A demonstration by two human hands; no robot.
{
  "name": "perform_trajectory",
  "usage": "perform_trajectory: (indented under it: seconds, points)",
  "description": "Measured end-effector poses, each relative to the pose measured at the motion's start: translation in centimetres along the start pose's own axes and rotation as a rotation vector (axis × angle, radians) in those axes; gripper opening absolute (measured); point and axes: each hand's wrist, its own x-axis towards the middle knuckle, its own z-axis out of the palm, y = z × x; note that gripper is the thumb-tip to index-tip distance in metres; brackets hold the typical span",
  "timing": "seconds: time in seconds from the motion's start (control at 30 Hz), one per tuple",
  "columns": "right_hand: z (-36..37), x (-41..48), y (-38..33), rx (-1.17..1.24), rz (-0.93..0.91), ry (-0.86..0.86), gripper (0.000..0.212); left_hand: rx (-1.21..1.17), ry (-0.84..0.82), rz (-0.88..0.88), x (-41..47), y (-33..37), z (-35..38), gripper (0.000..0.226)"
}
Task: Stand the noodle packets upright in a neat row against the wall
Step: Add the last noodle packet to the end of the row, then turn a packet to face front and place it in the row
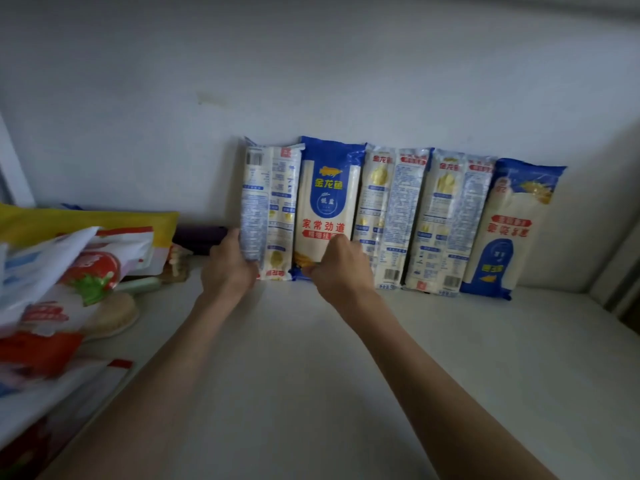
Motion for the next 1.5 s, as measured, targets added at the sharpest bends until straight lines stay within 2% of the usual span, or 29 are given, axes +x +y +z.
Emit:
perform_trajectory:
  seconds: [0.13, 0.27, 0.4, 0.5, 0.6, 0.67, 0.73, 0.8, 0.87, 0.97, 1.13, 1.2, 1.27, 1.37, 1.5]
  points:
    - [-3.5, -0.6, 5.2, -0.026, 0.092, 0.006, 0.022, 0.019, 0.010, -0.007, -0.4, 0.1, 0.3, 0.046]
    - [-7.9, -0.7, 10.4, 0.036, 0.220, 0.074, 0.027, 0.041, 0.004, -0.034, -0.4, 0.4, 0.3, 0.045]
    - [-10.8, -0.2, 15.4, 0.143, 0.345, 0.163, 0.021, 0.115, -0.067, -0.080, -0.4, 1.4, -0.3, 0.047]
    - [-12.2, -0.1, 18.0, 0.255, 0.460, 0.262, 0.016, 0.217, -0.099, -0.158, -1.0, 4.1, -1.8, 0.050]
    - [-13.2, -0.1, 19.6, 0.286, 0.488, 0.329, 0.017, 0.236, -0.041, -0.087, -2.7, 8.5, -3.5, 0.054]
    - [-13.6, -0.3, 20.1, 0.314, 0.509, 0.379, 0.016, 0.138, -0.094, 0.017, -4.8, 12.3, -4.0, 0.052]
    - [-13.5, -0.2, 20.7, 0.380, 0.521, 0.448, 0.027, -0.085, -0.211, 0.080, -7.4, 16.4, -3.2, 0.050]
    - [-13.3, 0.0, 21.4, 0.443, 0.498, 0.493, 0.035, -0.201, -0.273, 0.135, -9.5, 19.8, -0.4, 0.045]
    - [-13.2, 0.1, 22.0, 0.476, 0.477, 0.478, 0.043, -0.256, -0.319, 0.143, -11.0, 22.1, 4.0, 0.042]
    - [-13.6, -0.2, 22.3, 0.531, 0.432, 0.358, 0.064, -0.311, -0.420, 0.132, -12.5, 24.4, 9.6, 0.042]
    - [-13.6, 0.1, 23.9, 0.618, 0.465, 0.248, 0.086, -0.288, -0.511, 0.242, -12.7, 24.4, 12.0, 0.043]
    - [-13.6, 0.3, 24.4, 0.679, 0.498, 0.240, 0.085, -0.279, -0.536, 0.360, -12.4, 23.4, 12.2, 0.041]
    - [-13.7, 0.5, 24.6, 0.696, 0.503, 0.236, 0.074, -0.277, -0.533, 0.418, -12.0, 22.6, 12.4, 0.041]
    - [-13.7, 0.4, 24.4, 0.675, 0.474, 0.242, 0.055, -0.296, -0.548, 0.395, -11.8, 22.0, 13.0, 0.043]
    - [-14.3, 0.0, 24.2, 0.699, 0.486, 0.275, 0.053, -0.281, -0.606, 0.343, -12.1, 21.4, 13.6, 0.049]
